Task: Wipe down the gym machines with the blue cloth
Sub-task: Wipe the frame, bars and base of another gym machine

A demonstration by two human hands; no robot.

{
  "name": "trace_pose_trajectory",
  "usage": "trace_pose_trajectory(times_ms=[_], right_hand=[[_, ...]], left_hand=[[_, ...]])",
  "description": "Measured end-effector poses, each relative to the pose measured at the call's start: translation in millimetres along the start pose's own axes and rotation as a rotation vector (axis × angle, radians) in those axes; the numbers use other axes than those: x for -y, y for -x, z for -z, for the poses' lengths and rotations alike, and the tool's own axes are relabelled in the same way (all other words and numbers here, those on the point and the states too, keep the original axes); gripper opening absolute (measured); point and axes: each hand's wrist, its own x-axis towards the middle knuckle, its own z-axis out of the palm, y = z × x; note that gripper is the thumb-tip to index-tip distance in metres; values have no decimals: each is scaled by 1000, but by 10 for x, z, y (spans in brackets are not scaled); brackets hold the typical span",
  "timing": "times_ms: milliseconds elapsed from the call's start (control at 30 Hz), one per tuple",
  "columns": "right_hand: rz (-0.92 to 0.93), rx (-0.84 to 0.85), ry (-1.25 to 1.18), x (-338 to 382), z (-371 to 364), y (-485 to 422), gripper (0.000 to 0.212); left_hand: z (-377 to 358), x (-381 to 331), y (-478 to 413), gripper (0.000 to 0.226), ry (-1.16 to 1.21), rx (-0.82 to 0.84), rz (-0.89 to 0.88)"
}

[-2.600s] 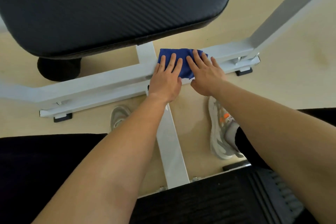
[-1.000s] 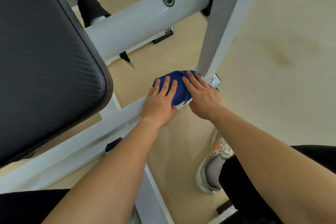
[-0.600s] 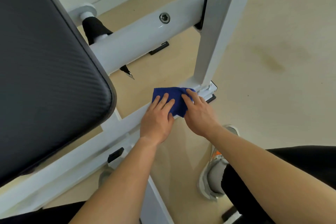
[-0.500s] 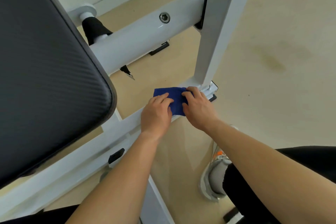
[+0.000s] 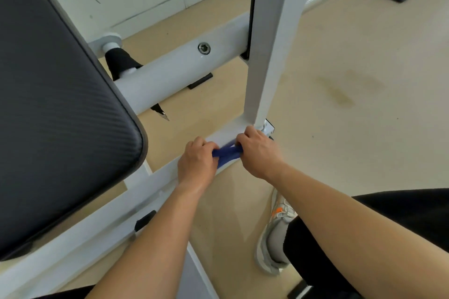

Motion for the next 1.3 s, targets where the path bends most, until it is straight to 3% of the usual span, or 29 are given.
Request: trace_pose_trajectory(times_ms=[133,300,467,567,700,800,900,1033,1067,1167,1233,1300], right_hand=[[51,25,98,15,465,275,23],[46,-49,-6,112,1283,475,24],[44,-308,-281,340,1929,524,16],[80,-372,-261,533,2195,335,15],[70,-271,-96,820,2445,-96,20],[59,-261,52,970,2537,-421,24],[38,-353,170,989,2549,-678,31],[132,-429,277,968,2336,-765,68],[179,-425,285,938,2271,-754,67],[345,-292,216,736,2097,-757,36],[397,-236,147,612,2002,-712,41],[398,-290,126,550,1925,-643,46]], left_hand=[[389,-233,283,6,-22,39,-1],[1070,-574,511,9,-13,3,-104],[1821,-845,603,12,-151,-275,-352],[2291,-812,426,7,-226,-384,-292],[2717,-567,79,10,-229,-332,-124],[2759,-489,-150,11,-263,-313,-95],[2716,-462,-352,9,-247,-321,-43],[2580,-413,-491,11,-304,-259,30],[2546,-407,-500,11,-326,-275,26],[2486,-401,-507,21,-453,-396,-30],[2424,-416,-462,18,-413,-396,-71],[2311,-473,-365,19,-270,-302,-83]])
